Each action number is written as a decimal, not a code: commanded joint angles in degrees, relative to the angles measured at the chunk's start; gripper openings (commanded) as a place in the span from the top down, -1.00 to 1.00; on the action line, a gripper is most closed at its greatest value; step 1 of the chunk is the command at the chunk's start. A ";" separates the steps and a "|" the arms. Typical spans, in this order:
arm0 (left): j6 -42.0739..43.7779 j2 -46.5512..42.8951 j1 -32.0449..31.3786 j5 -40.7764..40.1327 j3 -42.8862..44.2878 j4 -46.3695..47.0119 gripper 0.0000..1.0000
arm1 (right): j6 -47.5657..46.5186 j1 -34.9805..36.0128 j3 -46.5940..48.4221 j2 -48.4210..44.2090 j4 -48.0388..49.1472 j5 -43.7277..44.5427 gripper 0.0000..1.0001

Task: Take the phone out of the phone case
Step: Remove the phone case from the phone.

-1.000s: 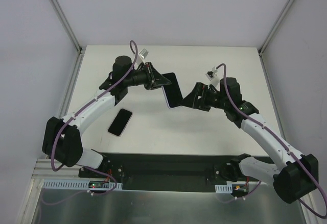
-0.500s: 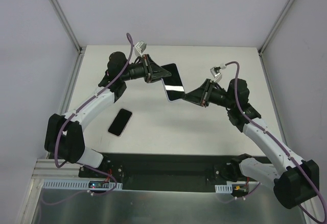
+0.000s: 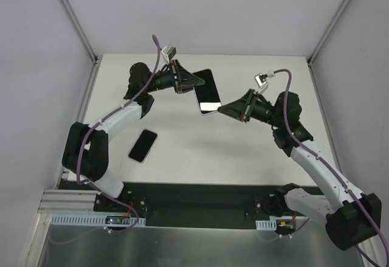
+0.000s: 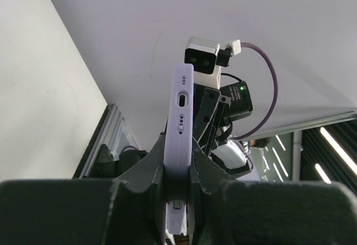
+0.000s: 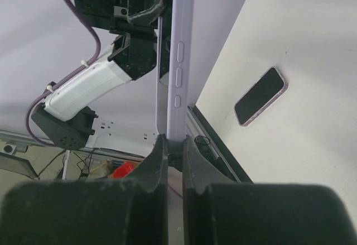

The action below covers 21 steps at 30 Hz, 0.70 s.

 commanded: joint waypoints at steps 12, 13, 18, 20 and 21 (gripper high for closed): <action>-13.59 12.98 -1.42 0.38 -0.36 19.59 1.00 | -11.84 6.79 11.93 -1.56 11.44 -9.17 0.97; -14.29 14.12 -1.68 0.56 -0.19 20.38 1.00 | -12.10 7.14 12.37 -1.29 11.79 -9.96 0.97; -17.90 16.41 -3.53 1.44 1.04 25.56 1.00 | -12.54 7.76 12.90 0.64 14.69 -13.21 0.97; -18.95 16.59 -3.97 1.27 1.04 26.45 1.00 | -12.89 7.67 12.99 1.08 14.96 -14.44 0.97; -19.04 16.16 -4.23 1.26 0.96 26.89 1.00 | -13.07 7.76 13.08 1.43 14.87 -14.88 0.97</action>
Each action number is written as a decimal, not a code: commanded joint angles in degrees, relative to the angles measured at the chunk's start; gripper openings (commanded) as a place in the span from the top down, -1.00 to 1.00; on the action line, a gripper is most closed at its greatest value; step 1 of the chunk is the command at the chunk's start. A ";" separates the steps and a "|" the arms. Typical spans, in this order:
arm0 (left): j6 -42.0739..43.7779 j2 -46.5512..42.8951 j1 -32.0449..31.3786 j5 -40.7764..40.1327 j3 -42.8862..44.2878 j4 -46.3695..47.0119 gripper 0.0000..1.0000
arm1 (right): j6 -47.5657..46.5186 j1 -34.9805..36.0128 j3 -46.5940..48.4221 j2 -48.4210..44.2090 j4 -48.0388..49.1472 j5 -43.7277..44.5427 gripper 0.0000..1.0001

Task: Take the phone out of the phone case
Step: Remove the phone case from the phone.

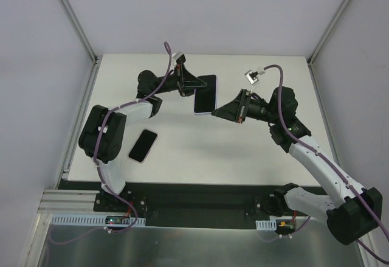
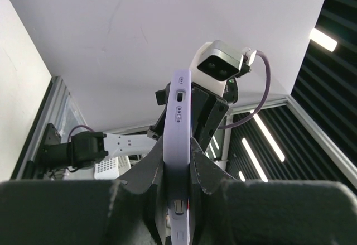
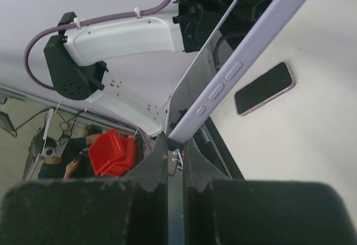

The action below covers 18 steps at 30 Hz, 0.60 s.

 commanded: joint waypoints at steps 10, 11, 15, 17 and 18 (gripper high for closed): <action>3.12 -3.48 -4.61 -3.72 -2.01 2.22 1.00 | -4.53 3.26 4.43 1.38 17.78 -10.93 0.97; 3.29 -3.92 -4.61 -3.72 -2.10 2.05 1.00 | -4.18 3.08 4.17 1.38 17.78 -10.76 0.97; 6.54 -6.29 -4.43 -2.67 -2.53 -1.81 1.00 | -1.81 1.77 3.28 1.30 15.86 -9.88 0.97; 8.47 -6.99 -4.08 -2.40 -2.80 -3.48 1.00 | -1.54 1.24 4.07 1.38 10.61 -9.18 0.60; 8.65 -7.34 -4.00 -2.32 -2.89 -3.75 1.00 | -1.45 0.97 4.25 1.38 9.00 -8.22 0.08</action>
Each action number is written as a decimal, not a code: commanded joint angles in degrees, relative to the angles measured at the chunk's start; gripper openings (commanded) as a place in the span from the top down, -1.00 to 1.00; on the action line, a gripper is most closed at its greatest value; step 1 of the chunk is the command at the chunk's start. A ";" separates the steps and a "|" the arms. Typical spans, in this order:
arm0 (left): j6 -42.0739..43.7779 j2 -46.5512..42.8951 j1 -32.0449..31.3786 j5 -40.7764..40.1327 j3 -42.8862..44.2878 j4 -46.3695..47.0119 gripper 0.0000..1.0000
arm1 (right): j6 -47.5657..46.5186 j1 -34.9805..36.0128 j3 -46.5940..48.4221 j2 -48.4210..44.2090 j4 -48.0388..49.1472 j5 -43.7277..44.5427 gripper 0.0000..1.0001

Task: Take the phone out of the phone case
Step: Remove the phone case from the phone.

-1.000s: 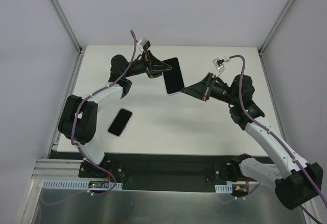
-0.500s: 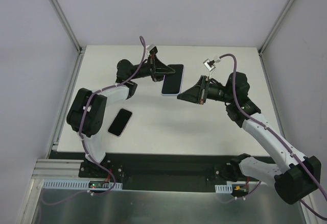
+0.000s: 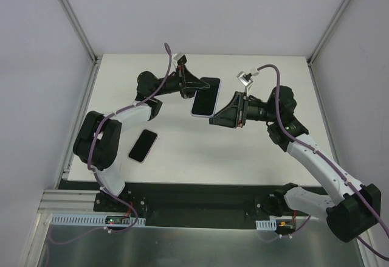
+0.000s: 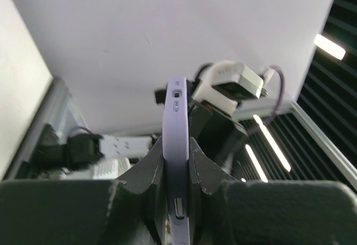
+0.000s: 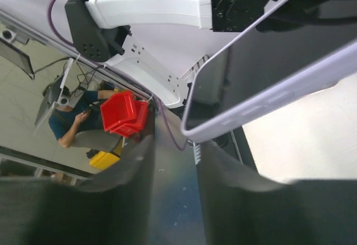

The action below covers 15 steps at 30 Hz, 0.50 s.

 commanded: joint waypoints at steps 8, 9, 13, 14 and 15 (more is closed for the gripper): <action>10.98 -3.79 -0.67 -1.09 -0.88 -1.26 1.00 | 7.74 -0.34 2.89 0.47 0.40 6.70 -0.47; 10.98 -3.88 -0.58 -1.01 -0.79 -1.18 1.00 | 8.00 -0.43 2.89 0.56 0.31 6.96 -0.43; 10.98 -4.32 -0.14 -0.92 -0.87 -1.27 1.00 | 9.06 -0.69 2.54 1.00 0.31 8.63 0.12; 11.06 -4.49 -0.14 -1.00 -0.79 -1.44 1.00 | 9.23 -0.69 2.54 1.08 0.31 8.89 0.24; 11.15 -4.67 -0.05 -0.83 -0.87 -1.53 1.00 | 9.23 -0.69 2.45 1.09 0.40 9.07 0.34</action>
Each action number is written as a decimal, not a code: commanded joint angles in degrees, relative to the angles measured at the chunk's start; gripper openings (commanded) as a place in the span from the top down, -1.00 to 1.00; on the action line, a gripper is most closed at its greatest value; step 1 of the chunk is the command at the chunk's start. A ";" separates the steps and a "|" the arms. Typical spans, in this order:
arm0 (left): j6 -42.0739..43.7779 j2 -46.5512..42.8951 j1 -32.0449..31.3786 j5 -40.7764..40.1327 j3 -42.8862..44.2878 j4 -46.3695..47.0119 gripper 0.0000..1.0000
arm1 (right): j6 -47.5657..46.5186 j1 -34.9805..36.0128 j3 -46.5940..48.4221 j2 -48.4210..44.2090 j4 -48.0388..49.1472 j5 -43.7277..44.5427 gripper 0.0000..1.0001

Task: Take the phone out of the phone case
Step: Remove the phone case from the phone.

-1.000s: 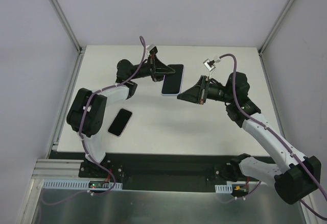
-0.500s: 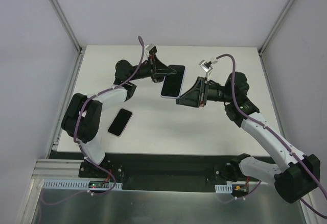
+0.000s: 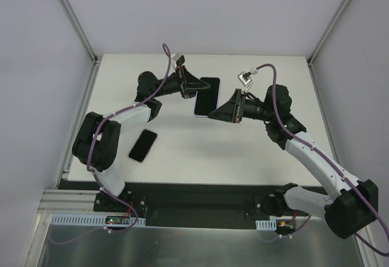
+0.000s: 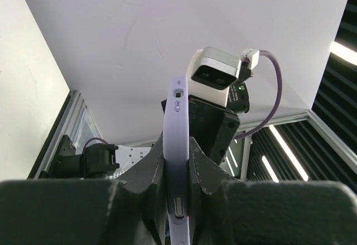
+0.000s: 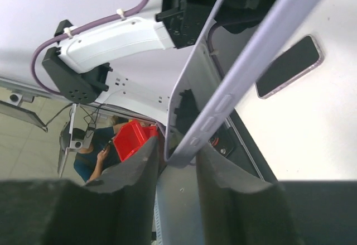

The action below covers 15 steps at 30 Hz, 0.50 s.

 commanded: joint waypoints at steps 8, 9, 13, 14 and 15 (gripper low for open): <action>3.22 -3.25 0.02 0.74 0.17 1.81 1.00 | 0.03 0.05 2.06 -0.05 5.78 0.76 0.97; 2.96 -3.16 0.01 0.66 0.17 1.81 1.00 | -0.59 0.31 2.06 -0.31 6.04 0.32 0.97; 2.60 -3.07 0.01 -0.13 -0.53 -2.56 1.00 | -8.39 1.63 2.76 -1.19 6.66 -3.27 0.97; 2.60 -3.07 0.01 -0.92 -0.88 -3.10 1.00 | -9.55 1.72 3.02 -1.45 6.75 -3.89 0.97; 2.51 -2.90 -0.07 -1.19 -1.93 -3.54 1.00 | -10.52 2.16 3.72 -1.98 6.75 -4.25 0.97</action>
